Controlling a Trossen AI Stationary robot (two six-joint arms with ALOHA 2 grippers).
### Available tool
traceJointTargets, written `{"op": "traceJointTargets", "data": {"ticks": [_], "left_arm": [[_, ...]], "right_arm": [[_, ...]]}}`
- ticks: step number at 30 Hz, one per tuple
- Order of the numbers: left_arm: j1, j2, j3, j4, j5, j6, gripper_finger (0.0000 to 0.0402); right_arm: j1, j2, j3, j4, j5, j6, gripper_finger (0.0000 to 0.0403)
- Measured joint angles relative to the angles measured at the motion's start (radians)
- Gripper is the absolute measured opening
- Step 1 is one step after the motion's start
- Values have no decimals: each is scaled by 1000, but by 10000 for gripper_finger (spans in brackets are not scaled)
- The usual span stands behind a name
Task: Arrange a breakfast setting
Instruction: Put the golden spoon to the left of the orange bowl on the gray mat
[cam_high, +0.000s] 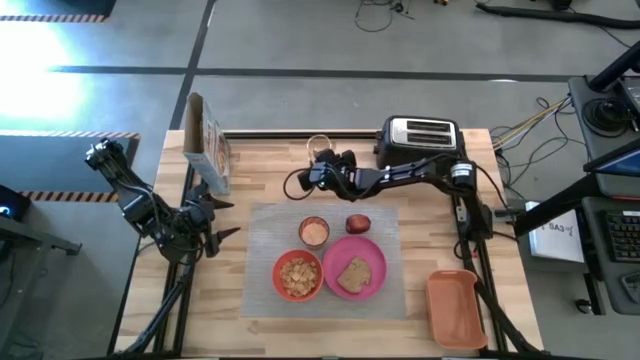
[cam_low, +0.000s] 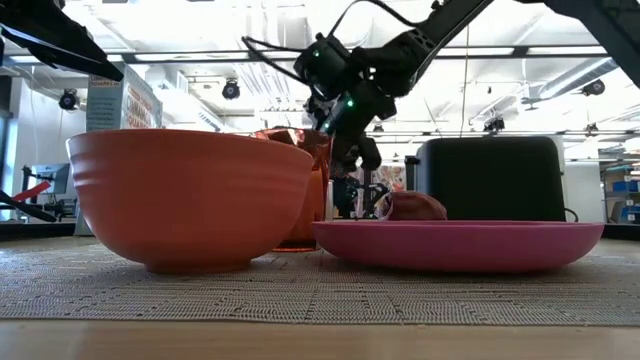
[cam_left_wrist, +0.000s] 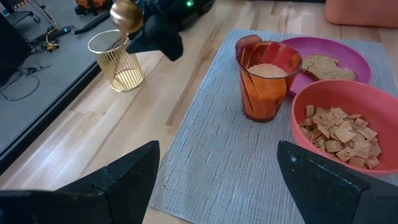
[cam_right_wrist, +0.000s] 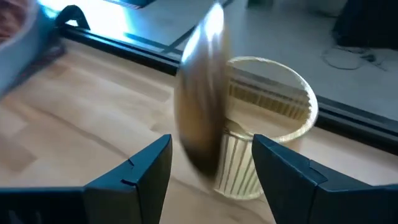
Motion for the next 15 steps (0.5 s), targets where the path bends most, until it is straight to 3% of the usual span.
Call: {"op": "traceJointTargets", "data": {"ticks": [6, 15], "left_arm": [[0, -1, 0, -9, -5, 0, 307], [0, -1, 0, -17, -17, 0, 307]], "right_arm": [[-5, 7, 0, 2, 10, -12, 198], [-5, 3, 0, 16, 8, -60, 140]]}}
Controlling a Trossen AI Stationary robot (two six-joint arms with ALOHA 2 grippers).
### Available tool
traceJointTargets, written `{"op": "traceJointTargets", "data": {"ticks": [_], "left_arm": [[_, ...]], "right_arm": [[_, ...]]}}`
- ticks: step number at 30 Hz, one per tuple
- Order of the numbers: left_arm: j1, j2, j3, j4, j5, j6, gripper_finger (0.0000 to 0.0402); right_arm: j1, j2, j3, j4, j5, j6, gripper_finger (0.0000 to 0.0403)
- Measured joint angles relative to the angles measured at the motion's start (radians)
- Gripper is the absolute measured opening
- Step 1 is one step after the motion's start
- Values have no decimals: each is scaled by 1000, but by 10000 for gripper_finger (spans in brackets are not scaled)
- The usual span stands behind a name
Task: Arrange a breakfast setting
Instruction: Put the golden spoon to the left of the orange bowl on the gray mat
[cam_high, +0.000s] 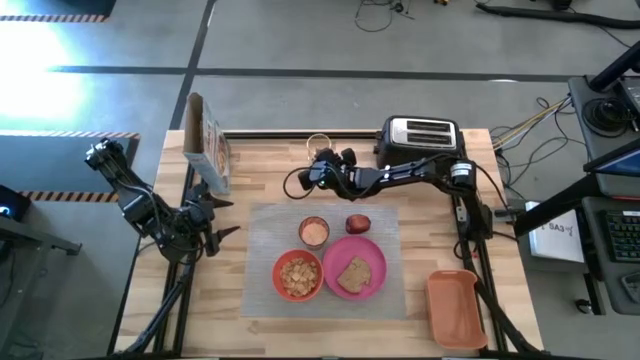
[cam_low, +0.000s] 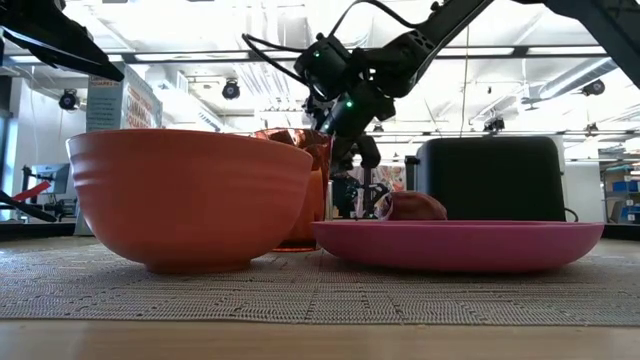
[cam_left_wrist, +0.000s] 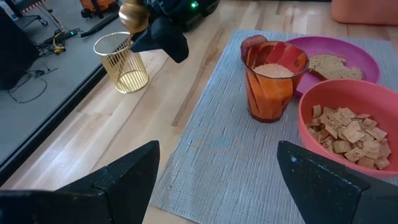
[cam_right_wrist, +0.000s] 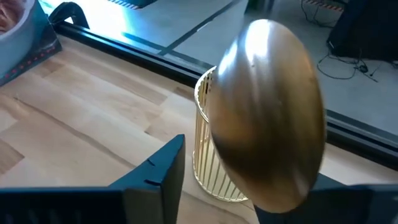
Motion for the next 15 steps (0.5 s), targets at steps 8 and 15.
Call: {"op": "traceJointTargets", "data": {"ticks": [8, 15], "left_arm": [[0, 0, 0, 0, 0, 0, 307], [0, 0, 0, 0, 0, 0, 307]], "right_arm": [[-12, -1, 0, 42, -1, -1, 105], [-32, -1, 0, 60, -1, -1, 78]]}}
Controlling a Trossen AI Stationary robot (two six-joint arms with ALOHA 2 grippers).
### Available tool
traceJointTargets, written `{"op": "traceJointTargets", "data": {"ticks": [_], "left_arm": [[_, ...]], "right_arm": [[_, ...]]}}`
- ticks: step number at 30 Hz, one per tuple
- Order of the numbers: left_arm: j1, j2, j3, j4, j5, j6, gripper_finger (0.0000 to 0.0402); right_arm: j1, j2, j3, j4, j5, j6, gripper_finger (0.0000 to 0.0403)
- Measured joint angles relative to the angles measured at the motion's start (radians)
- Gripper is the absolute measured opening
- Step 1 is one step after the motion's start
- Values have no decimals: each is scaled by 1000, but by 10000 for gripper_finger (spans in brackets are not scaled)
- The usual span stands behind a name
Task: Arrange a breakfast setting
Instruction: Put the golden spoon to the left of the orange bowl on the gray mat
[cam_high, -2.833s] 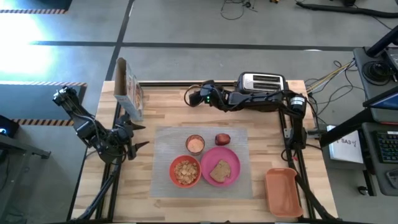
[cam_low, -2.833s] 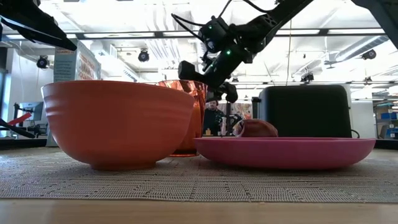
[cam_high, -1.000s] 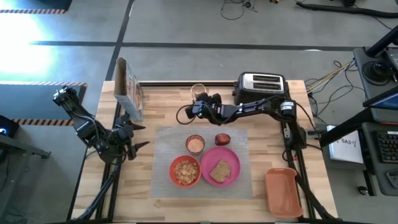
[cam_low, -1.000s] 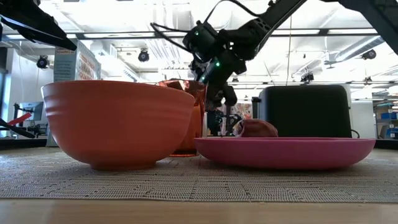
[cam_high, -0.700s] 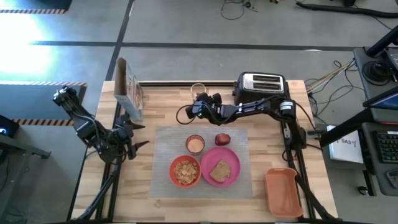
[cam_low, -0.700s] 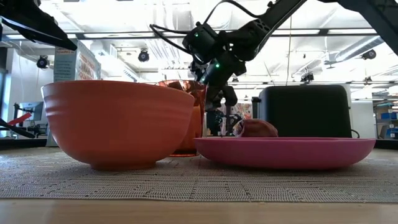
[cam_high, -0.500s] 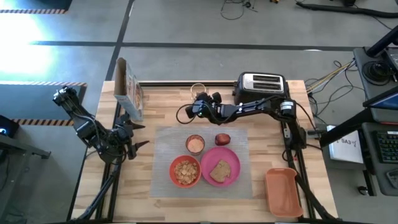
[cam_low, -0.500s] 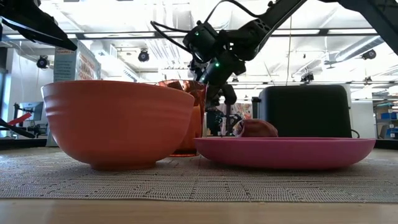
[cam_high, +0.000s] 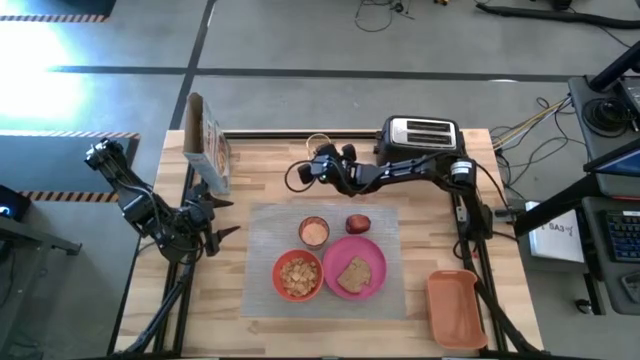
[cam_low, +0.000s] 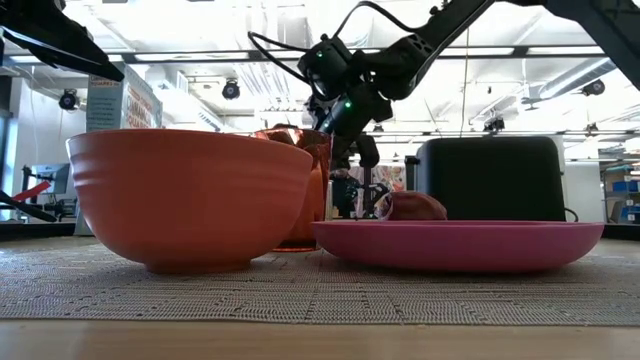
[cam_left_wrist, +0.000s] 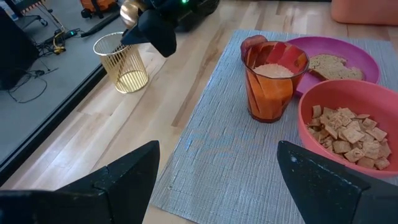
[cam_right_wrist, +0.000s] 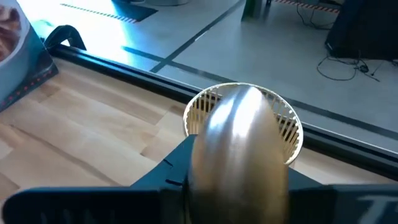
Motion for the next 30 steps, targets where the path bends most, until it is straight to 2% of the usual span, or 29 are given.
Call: {"op": "traceJointTargets", "data": {"ticks": [8, 19, 30], "left_arm": [[0, 0, 0, 0, 0, 0, 307], [0, 0, 0, 0, 0, 0, 307], [0, 0, 0, 2, 0, 0, 307]], "right_arm": [[-19, -7, 0, 23, -55, 0, 27], [-21, -54, 0, 5, -88, -25, 26], [-21, -209, 0, -90, -110, -86, 26]]}}
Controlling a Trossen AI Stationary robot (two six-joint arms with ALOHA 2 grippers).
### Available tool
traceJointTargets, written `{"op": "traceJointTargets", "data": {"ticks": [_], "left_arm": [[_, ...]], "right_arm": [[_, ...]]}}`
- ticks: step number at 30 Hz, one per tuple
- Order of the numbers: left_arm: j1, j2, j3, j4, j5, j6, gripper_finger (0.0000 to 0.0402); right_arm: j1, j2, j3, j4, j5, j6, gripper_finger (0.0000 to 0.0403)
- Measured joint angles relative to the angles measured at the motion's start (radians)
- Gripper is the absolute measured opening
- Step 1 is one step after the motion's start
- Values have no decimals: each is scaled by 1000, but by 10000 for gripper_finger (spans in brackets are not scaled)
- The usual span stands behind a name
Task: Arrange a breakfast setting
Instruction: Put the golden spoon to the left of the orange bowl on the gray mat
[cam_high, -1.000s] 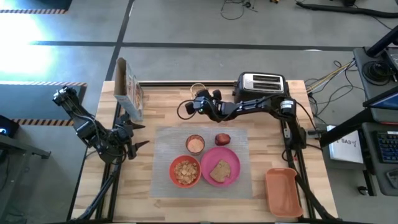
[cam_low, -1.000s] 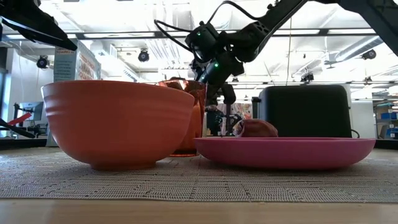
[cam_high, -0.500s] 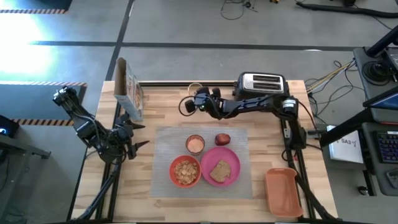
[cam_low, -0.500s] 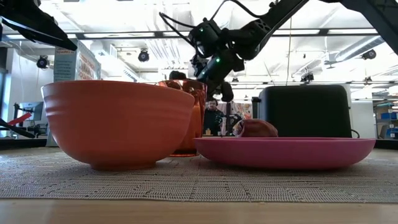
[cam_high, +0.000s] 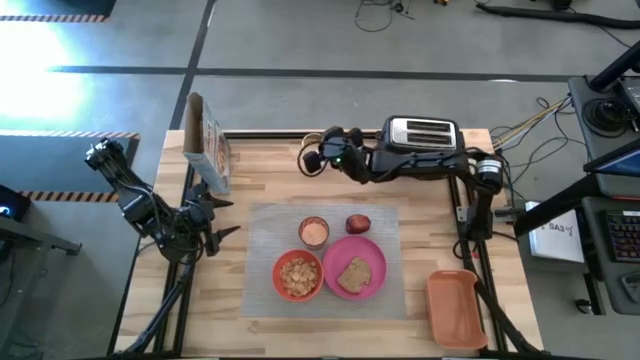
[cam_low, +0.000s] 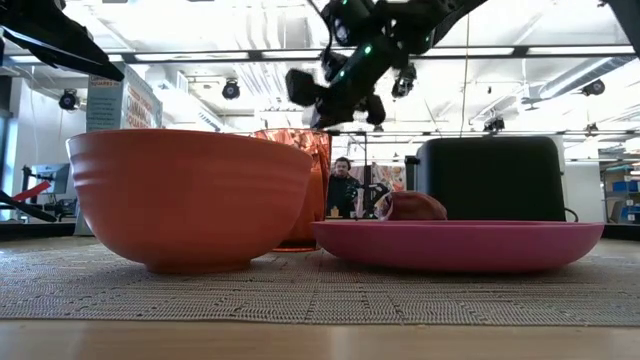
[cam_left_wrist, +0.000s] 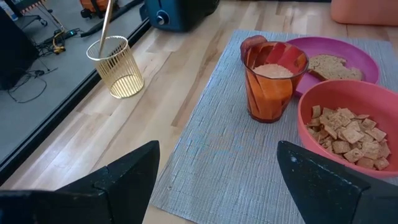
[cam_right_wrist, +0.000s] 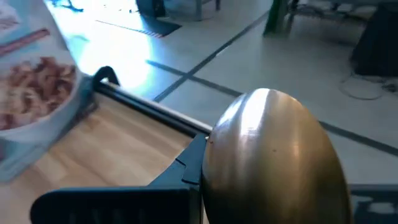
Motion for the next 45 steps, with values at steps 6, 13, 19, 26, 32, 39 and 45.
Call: {"op": "traceJointTargets", "data": {"ticks": [6, 13, 19, 26, 32, 39, 45], "left_arm": [[0, 1, 0, 19, -13, 12, 307], [0, 22, 0, 92, -63, 112, 307], [0, 37, 0, 118, -91, 120, 307], [0, 60, 0, 230, -187, 263, 307], [0, 79, 0, 283, -218, 298, 307], [32, 126, 0, 449, -218, 319, 307], [70, 212, 0, 599, -217, 369, 307]], "right_arm": [[8, -66, 0, -26, -243, 53, 27], [35, -109, 0, -59, -214, 36, 27], [34, -120, 0, -84, -209, 27, 27], [74, -133, 0, -77, -322, 18, 27], [149, -135, 0, -17, -420, 14, 27], [243, -136, 0, 113, -421, -61, 27], [316, -136, 0, 155, -421, -120, 27]]}}
